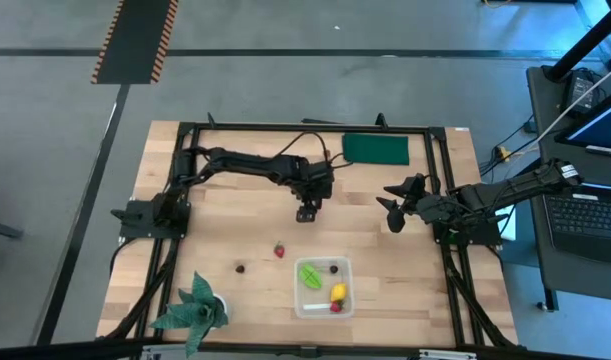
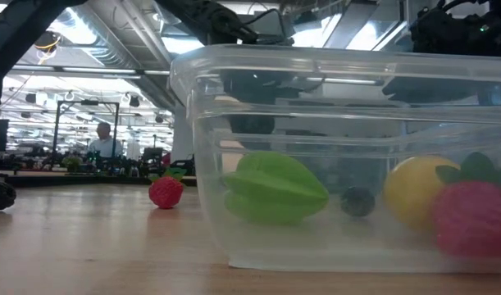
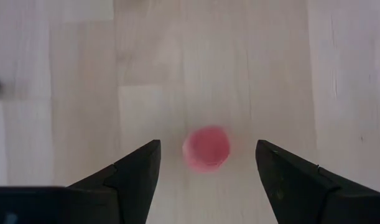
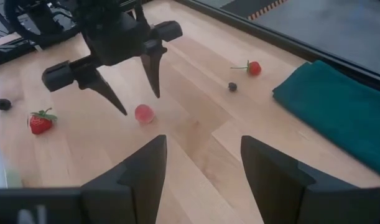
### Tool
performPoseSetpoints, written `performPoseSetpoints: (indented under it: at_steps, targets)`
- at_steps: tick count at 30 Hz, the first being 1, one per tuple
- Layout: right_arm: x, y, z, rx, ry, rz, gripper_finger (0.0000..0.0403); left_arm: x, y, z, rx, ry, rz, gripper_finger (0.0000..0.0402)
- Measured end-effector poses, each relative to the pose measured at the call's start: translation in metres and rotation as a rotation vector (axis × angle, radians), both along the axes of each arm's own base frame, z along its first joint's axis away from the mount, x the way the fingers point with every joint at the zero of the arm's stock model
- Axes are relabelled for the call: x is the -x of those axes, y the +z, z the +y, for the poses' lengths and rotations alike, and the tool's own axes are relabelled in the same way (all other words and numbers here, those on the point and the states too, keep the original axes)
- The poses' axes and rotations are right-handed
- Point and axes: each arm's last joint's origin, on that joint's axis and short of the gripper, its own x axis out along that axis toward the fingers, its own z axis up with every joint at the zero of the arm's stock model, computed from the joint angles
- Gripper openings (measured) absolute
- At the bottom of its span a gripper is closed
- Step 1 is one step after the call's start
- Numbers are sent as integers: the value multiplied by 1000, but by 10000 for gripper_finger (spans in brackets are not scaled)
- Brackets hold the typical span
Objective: Pick and placing Produce into tupperware
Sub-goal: Put the pink peach into the transparent bin
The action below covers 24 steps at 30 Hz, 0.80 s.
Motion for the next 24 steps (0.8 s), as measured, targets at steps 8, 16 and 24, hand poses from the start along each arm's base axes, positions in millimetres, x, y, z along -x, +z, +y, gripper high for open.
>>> performPoseSetpoints:
  at_steps: [8,16,24]
  targets:
    - [0,0,0,0,0,1,208,-6,-19,-11,-15,-23,36,245]
    - [0,0,0,-1,0,1,208,-7,-22,-7,-66,2,42,235]
    - [0,0,0,-1,0,1,208,0,-27,-6,-55,4,108,220]
